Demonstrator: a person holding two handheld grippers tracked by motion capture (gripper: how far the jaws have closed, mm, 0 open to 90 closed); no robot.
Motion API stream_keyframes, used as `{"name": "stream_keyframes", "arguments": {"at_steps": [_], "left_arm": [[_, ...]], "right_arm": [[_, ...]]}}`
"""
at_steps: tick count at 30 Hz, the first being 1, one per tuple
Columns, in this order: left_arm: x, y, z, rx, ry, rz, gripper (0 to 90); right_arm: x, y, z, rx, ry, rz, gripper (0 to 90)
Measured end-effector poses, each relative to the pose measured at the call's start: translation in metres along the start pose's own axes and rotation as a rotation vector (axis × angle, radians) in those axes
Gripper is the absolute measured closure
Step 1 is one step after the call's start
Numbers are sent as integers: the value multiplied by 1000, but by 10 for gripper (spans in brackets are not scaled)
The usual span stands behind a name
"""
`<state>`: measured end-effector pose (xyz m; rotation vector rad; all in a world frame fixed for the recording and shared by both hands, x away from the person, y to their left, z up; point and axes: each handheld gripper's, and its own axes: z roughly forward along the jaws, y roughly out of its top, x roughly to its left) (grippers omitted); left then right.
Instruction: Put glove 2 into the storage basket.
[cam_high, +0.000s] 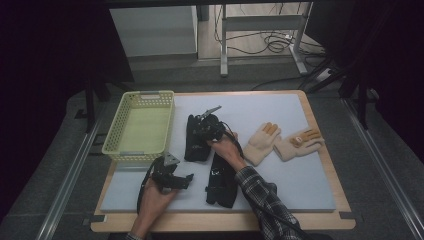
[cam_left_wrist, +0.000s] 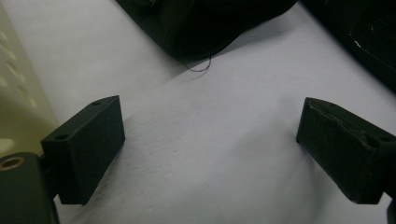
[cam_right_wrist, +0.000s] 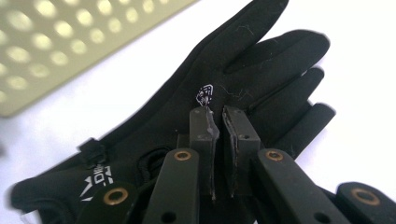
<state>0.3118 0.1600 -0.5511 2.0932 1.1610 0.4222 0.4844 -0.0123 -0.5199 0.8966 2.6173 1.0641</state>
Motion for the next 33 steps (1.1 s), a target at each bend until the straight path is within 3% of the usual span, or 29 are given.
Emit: {"name": "stream_keyframes", "arguments": {"at_steps": [6,9,15,16,24,26,28,33], "left_arm": [[0,0,0,1,0,1,80],[0,0,0,1,0,5,80],[0,0,0,1,0,2,80],[0,0,0,1,-1,3,80],[0,0,0,-1,-2,4,80],[0,0,0,-4,-1,0,80],[0,0,0,-4,0,0,80],[0,0,0,0,0,6,80]], "right_arm": [[1,6,-21,-54,27,34,819],[7,12,-44,-91,35,37,819],[12,12,-71,-126,44,45,818],[14,9,-84,-137,46,51,817],[26,-19,-124,-145,38,87,816],[27,-22,-127,-146,40,92,816],[30,-40,-141,-150,49,127,816],[36,-61,-154,-157,48,147,815]]}}
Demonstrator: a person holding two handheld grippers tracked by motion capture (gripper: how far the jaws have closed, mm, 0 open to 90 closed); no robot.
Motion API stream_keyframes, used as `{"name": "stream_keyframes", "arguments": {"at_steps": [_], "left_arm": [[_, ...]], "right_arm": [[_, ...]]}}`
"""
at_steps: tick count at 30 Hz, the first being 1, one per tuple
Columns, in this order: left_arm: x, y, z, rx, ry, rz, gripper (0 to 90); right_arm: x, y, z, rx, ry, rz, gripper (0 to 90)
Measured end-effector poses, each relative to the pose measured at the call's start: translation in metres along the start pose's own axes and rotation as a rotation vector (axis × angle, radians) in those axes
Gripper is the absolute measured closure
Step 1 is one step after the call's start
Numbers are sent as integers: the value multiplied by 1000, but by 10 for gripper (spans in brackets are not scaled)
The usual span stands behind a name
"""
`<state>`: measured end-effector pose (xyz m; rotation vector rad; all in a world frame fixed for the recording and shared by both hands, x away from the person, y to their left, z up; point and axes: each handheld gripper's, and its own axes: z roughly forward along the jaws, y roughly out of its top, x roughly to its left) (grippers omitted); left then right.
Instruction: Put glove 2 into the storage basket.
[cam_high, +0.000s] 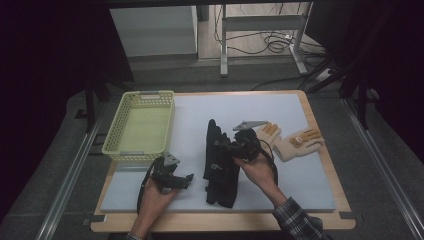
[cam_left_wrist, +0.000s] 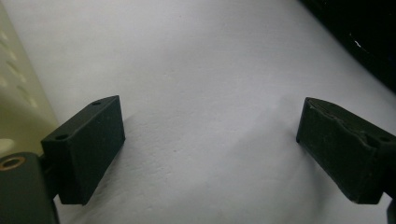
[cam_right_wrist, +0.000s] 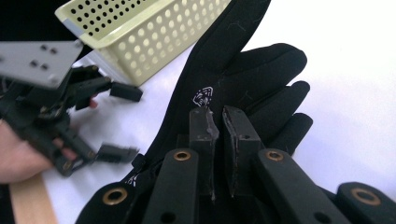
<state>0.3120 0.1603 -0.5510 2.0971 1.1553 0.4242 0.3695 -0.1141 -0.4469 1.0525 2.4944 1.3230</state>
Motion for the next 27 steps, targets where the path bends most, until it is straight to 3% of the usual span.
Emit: {"name": "stream_keyframes", "arguments": {"at_steps": [4,8,14,19,21,22,27], "left_arm": [[-1,0,0,-5,0,-7,80],[0,0,0,-4,0,-5,80],[0,0,0,-1,0,-3,80],[0,0,0,-3,0,-4,80],[0,0,0,-2,0,-3,80],[0,0,0,-2,1,-3,80],[0,0,0,-1,0,-3,80]], "right_arm": [[10,-19,-14,-6,3,29,814],[18,-36,-16,13,7,52,814],[16,-60,-12,27,-46,79,811],[12,-80,2,38,-22,93,720],[12,-80,4,43,-12,73,641],[12,-79,1,36,-31,44,610],[7,-73,-20,-5,-72,-19,589]]}}
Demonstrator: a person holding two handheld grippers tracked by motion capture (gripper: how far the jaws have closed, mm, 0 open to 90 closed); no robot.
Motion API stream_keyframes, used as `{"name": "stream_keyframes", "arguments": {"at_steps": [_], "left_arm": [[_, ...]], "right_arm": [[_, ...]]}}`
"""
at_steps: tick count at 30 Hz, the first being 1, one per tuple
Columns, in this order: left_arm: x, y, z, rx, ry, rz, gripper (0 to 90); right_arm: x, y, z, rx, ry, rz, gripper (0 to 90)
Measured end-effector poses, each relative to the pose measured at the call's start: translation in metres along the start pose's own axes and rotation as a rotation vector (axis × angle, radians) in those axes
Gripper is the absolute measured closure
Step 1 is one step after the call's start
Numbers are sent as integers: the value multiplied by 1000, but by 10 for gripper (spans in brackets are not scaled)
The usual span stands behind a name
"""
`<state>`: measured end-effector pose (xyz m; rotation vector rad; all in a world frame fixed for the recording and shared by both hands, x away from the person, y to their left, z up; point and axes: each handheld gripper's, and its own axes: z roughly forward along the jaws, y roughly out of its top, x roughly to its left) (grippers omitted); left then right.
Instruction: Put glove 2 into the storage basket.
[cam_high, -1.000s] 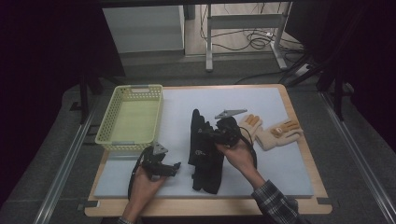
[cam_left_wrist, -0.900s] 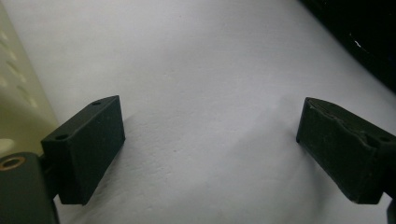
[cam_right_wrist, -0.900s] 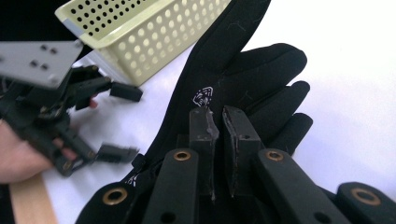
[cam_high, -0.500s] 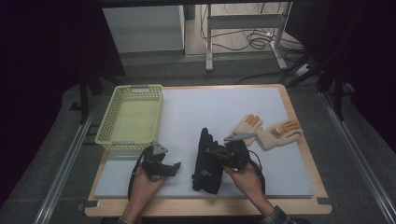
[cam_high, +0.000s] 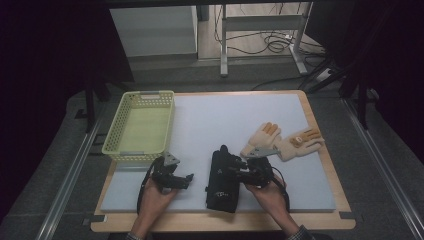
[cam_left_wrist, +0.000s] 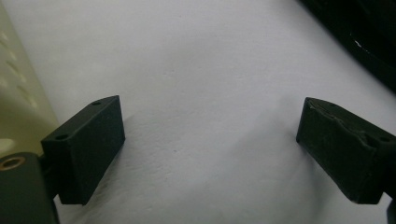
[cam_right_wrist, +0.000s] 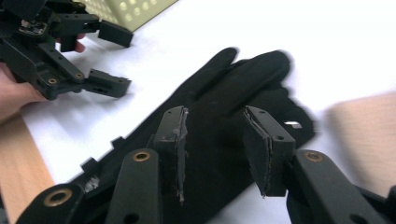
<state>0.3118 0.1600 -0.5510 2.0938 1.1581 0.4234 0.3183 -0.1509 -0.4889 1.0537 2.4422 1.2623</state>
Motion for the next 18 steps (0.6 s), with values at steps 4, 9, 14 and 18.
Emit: {"name": "stream_keyframes", "arguments": {"at_steps": [4,9,14,18], "left_arm": [[0,0,0,0,0,0,80],[0,0,0,-1,1,-3,81],[1,0,-1,-1,-4,-1,83],[1,-3,-4,7,2,0,78]], "right_arm": [[-5,-6,-8,5,4,0,653],[-8,-34,-12,67,23,-26,784],[-3,-51,-12,81,69,-53,792],[-1,-54,-7,86,89,-67,784]]}}
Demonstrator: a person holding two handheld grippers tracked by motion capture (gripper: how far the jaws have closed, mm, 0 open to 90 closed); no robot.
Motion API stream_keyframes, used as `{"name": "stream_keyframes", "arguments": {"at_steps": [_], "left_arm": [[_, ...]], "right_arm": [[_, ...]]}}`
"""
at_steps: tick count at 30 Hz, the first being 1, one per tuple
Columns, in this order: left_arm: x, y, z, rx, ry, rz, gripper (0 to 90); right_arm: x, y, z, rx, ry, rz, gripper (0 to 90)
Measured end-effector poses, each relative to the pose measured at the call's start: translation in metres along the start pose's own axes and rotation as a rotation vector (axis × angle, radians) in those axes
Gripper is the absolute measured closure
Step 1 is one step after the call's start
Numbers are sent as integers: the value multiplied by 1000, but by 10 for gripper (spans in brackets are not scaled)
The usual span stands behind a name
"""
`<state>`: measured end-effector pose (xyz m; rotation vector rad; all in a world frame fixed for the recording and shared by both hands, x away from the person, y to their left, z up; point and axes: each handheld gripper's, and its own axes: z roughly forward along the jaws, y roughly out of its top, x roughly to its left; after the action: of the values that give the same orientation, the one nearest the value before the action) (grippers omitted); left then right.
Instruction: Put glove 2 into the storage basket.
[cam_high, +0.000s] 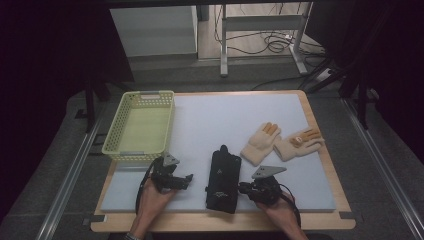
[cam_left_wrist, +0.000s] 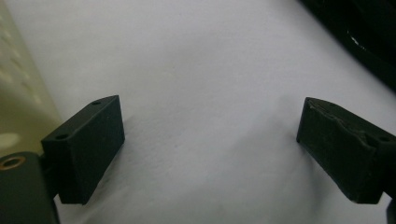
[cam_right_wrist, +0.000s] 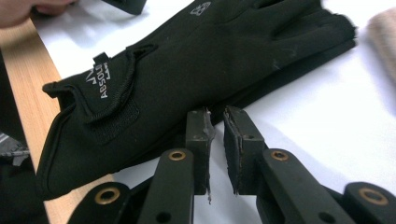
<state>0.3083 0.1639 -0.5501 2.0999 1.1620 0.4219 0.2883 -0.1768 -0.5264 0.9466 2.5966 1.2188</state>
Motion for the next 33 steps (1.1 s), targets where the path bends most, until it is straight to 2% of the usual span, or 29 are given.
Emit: {"name": "stream_keyframes", "arguments": {"at_steps": [2,5,11,19,28,31,33], "left_arm": [[3,-3,-3,3,1,-2,65],[12,-8,-8,12,20,-21,52],[25,-15,-13,17,36,-35,16],[35,-23,-21,23,32,-29,0],[37,-25,-22,23,26,-28,3],[37,-25,-22,22,26,-28,3],[36,-25,-22,20,25,-33,3]], "right_arm": [[1,0,10,16,13,-8,779],[2,2,14,7,28,-8,776],[12,15,33,5,40,-52,759],[20,35,57,5,-3,-88,755],[21,57,83,5,-43,-111,755],[20,62,89,-1,-48,-126,749],[20,61,90,-4,-37,-128,708]]}}
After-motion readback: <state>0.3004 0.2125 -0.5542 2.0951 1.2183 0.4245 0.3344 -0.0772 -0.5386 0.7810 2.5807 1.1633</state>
